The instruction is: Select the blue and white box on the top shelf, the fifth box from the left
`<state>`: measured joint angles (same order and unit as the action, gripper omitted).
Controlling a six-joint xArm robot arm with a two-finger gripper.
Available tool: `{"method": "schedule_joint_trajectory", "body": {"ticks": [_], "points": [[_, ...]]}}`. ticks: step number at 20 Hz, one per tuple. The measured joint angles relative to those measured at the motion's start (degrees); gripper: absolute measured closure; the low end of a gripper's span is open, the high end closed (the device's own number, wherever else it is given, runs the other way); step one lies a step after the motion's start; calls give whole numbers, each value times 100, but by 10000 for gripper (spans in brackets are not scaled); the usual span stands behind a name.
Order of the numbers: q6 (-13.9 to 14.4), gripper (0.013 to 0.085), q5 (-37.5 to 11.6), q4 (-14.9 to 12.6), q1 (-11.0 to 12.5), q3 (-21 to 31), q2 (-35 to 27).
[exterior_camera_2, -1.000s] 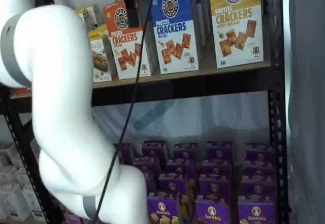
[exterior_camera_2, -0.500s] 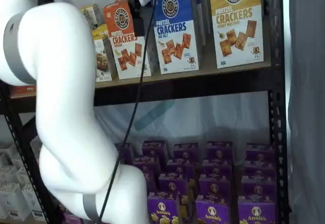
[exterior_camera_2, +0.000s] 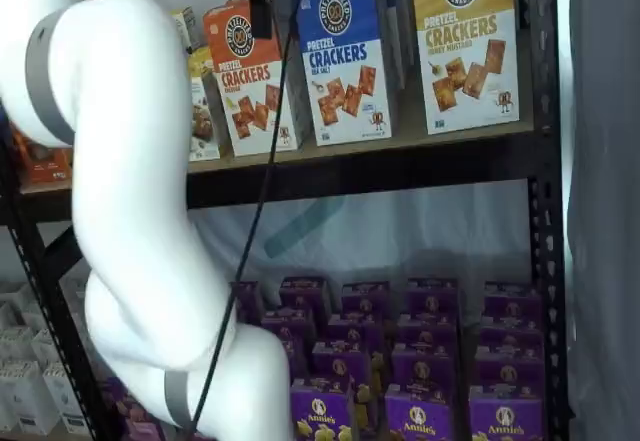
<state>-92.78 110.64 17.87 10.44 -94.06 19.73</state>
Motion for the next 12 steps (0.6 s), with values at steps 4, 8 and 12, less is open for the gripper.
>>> {"method": "schedule_joint_trajectory", "body": {"ticks": [4,8,12], "points": [[29,130,-17,381,195,-283,-109],[31,130,-387,629,312,-269,-80],[-19,130,-856,721,363,-139,-48]]}}
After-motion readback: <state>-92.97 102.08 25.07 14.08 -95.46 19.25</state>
